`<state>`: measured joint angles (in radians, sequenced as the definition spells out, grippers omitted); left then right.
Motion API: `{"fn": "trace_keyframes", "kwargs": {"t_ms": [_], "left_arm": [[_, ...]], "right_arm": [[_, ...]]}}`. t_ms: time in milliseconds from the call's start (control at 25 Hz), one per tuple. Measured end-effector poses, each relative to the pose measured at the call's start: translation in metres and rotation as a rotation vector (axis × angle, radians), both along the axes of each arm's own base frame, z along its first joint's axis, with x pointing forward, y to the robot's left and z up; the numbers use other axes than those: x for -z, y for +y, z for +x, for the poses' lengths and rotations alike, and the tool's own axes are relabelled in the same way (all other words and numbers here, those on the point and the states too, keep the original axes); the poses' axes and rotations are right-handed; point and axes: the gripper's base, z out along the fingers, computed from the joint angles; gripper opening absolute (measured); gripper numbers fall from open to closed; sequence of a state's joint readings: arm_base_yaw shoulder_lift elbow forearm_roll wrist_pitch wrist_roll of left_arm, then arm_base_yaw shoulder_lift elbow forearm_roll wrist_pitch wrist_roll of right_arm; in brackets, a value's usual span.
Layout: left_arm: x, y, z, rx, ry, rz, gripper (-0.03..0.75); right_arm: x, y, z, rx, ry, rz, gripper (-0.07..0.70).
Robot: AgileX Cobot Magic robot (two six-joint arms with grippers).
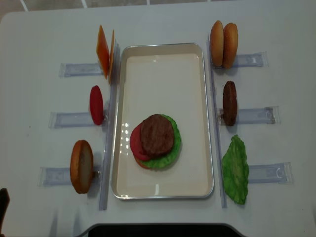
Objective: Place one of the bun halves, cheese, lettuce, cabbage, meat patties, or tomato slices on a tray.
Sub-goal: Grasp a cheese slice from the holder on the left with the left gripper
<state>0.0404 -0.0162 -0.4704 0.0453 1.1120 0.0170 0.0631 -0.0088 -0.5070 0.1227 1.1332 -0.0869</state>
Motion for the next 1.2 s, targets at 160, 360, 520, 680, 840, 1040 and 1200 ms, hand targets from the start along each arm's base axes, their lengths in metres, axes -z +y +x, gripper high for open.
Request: {"fn": "trace_keyframes", "kwargs": {"t_ms": [160, 360, 520, 680, 840, 1040, 1200], "left_arm": [[0.0, 0.0, 0.0, 0.0, 0.0, 0.0, 0.468], [0.0, 0.0, 0.0, 0.001, 0.0, 0.0, 0.468], [0.0, 0.0, 0.0, 0.001, 0.0, 0.0, 0.468], [0.0, 0.0, 0.0, 0.002, 0.0, 0.0, 0.468], [0.0, 0.0, 0.0, 0.002, 0.0, 0.0, 0.466], [0.0, -0.0001, 0.0, 0.002, 0.0, -0.001, 0.448], [-0.0033, 0.001, -0.0015, -0.005, -0.01, 0.012, 0.444]], "right_arm": [[0.0, 0.0, 0.0, 0.0, 0.0, 0.0, 0.238], [0.0, 0.0, 0.0, 0.001, 0.0, 0.001, 0.238], [0.0, 0.0, 0.0, 0.001, 0.0, 0.001, 0.238], [0.0, 0.0, 0.0, 0.001, 0.0, 0.001, 0.238], [0.0, 0.0, 0.0, 0.001, 0.0, 0.001, 0.238], [0.0, 0.0, 0.0, 0.001, 0.0, 0.001, 0.238], [0.0, 0.0, 0.0, 0.001, 0.0, 0.001, 0.238]]}}
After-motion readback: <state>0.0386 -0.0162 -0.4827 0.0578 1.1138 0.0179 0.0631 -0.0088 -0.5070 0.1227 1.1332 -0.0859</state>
